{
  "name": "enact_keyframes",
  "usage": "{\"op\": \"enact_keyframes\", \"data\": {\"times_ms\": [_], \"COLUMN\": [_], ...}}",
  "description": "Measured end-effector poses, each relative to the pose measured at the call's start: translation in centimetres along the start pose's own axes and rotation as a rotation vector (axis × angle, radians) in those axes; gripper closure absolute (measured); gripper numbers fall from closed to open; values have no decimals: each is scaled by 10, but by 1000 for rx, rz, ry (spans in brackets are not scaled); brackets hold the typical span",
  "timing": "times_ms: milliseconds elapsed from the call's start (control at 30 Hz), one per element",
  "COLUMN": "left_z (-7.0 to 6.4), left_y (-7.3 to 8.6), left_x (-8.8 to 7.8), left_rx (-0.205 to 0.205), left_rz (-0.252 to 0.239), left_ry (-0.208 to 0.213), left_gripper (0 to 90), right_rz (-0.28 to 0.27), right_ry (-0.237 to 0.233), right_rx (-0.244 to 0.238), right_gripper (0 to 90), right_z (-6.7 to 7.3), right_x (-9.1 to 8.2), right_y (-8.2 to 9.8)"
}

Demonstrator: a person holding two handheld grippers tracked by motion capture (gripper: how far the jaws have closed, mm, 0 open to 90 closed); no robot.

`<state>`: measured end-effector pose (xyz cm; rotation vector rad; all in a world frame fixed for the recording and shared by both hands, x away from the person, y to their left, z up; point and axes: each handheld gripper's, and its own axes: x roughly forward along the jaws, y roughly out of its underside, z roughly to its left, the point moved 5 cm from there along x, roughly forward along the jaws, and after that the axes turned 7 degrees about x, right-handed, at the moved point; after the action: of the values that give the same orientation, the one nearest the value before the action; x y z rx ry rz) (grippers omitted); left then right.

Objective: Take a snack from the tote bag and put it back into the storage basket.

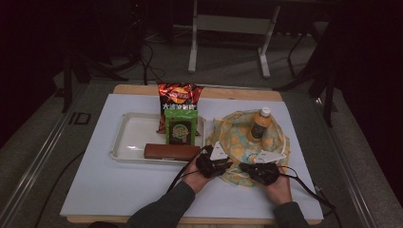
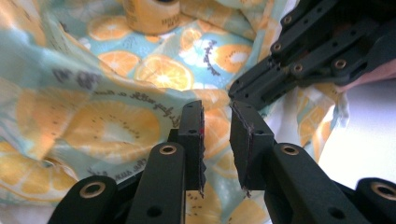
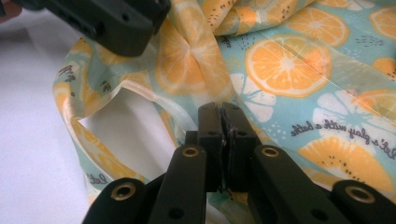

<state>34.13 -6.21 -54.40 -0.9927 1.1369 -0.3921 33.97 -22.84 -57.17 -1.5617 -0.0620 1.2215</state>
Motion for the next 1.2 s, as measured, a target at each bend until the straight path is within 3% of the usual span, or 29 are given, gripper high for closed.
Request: {"op": "enact_keyframes", "data": {"times_ms": [700,1200], "left_z": [15,30], "left_y": [-39,-55], "left_x": [-4,0], "left_rx": [8,-1], "left_rz": [-46,-42], "left_ry": [23,40], "left_gripper": [676,636], "right_rz": [-3,-2], "right_ry": [-6,-14], "right_rx": [-1,3], "right_gripper": [860,854], "right_z": [0,0], "right_x": [0,0], "right_y": [0,0]}}
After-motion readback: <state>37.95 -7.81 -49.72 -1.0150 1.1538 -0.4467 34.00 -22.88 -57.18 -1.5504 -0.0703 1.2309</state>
